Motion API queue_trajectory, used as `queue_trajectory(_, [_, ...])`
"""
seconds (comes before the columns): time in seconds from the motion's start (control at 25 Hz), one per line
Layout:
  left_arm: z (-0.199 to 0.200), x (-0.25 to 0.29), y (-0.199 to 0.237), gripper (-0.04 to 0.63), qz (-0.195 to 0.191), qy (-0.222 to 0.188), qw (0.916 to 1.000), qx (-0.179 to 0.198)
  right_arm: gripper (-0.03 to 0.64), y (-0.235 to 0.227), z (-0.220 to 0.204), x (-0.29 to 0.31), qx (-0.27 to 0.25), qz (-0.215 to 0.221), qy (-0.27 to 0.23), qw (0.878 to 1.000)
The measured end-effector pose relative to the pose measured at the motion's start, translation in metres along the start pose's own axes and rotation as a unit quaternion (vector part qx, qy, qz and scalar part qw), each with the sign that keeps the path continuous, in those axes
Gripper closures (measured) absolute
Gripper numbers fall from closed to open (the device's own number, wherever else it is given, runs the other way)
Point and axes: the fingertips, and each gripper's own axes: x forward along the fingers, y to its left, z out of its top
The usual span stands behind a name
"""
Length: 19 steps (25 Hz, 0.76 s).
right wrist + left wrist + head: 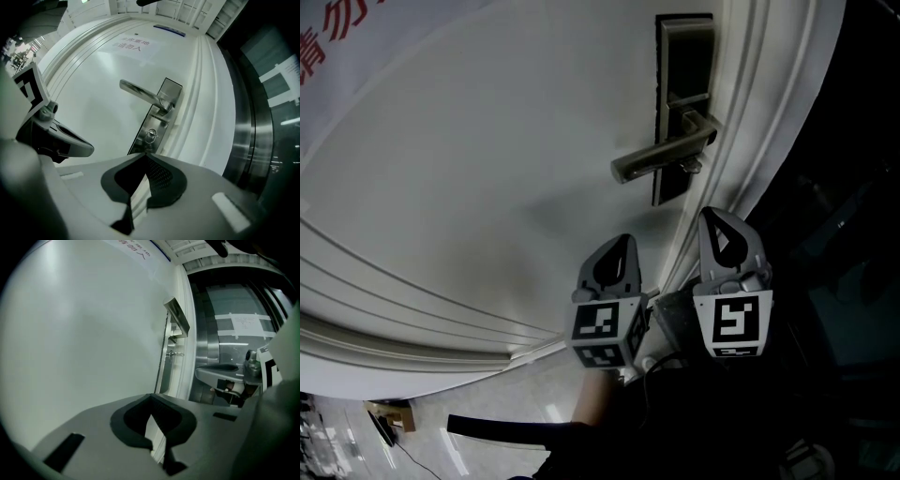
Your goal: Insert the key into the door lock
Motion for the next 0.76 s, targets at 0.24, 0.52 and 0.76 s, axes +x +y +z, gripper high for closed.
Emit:
queue_trajectory(0.24, [0.0011,-0.0008,0.0016,0.595,0.007,-0.001,1.0000,-0.005,0.617,0.0021,-0.0025,0.0015,-0.006,0.006,0.005,1.000])
queue_trajectory(0.52, [0.0005,-0.0004,0.0025,0.595,0.009,0.001,0.9999,-0.004,0.617,0.0014,-0.0034,0.0021,-0.005,0.008,0.006,1.000])
queue_trajectory(0.76, [-0.0015,0.0017,0.0017,0.595,0.010,0.004,0.9999,-0.008,0.617,0.0008,-0.0042,0.0029,-0.009,0.007,0.005,1.000])
